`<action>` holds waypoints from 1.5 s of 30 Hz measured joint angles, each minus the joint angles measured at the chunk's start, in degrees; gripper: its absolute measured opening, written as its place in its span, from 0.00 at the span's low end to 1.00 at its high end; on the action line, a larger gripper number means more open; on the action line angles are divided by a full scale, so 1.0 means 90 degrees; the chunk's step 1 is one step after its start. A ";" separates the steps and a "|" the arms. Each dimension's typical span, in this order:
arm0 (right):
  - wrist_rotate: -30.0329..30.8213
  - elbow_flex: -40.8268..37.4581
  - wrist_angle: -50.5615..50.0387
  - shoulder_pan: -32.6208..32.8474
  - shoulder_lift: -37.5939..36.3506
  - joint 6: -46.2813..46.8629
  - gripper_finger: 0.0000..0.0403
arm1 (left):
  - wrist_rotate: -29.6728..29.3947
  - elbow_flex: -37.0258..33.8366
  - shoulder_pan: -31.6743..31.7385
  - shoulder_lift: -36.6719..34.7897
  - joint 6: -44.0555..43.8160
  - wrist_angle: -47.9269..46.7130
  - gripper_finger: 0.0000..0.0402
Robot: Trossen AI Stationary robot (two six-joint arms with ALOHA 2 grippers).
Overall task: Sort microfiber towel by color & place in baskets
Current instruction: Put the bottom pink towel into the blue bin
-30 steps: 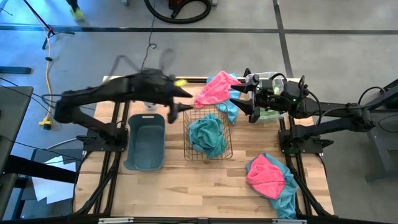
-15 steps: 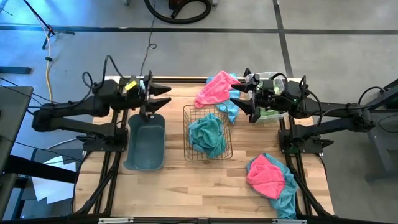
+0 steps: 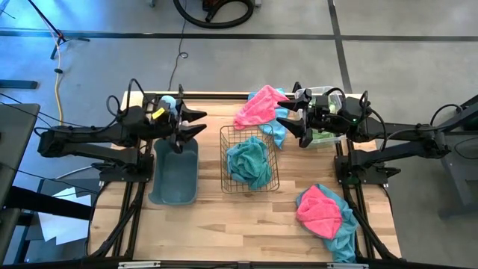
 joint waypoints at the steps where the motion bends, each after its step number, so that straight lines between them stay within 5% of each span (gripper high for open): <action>1: 0.0000 0.0000 -0.0021 0.0000 0.0000 0.0141 0.69 | -0.0001 0.0000 0.0002 0.0000 0.0024 0.0029 0.54; 9: -0.1734 0.0000 -0.1573 0.0096 -0.0025 0.2251 0.69 | -0.0001 0.0000 0.0010 -0.0002 0.0165 0.0301 0.54; 15: -0.2713 0.0000 -0.3570 0.0931 -0.0015 0.3675 0.69 | -0.0085 0.0000 0.0010 -0.0002 0.0165 0.0301 0.54; 25: -0.2693 0.0000 -0.6710 0.2820 -0.0012 0.5685 0.69 | -0.0178 0.0000 0.0010 -0.0002 0.0165 0.0299 0.54; 30: -0.1986 0.0000 -0.7590 0.3629 0.0119 0.6281 0.69 | -0.0272 0.0000 0.0010 -0.0002 0.0165 0.0296 0.54; 45: -0.0661 0.0000 -0.7460 0.5122 0.1962 0.4476 0.69 | -0.0387 0.0000 0.0008 -0.0002 0.0043 0.0291 0.54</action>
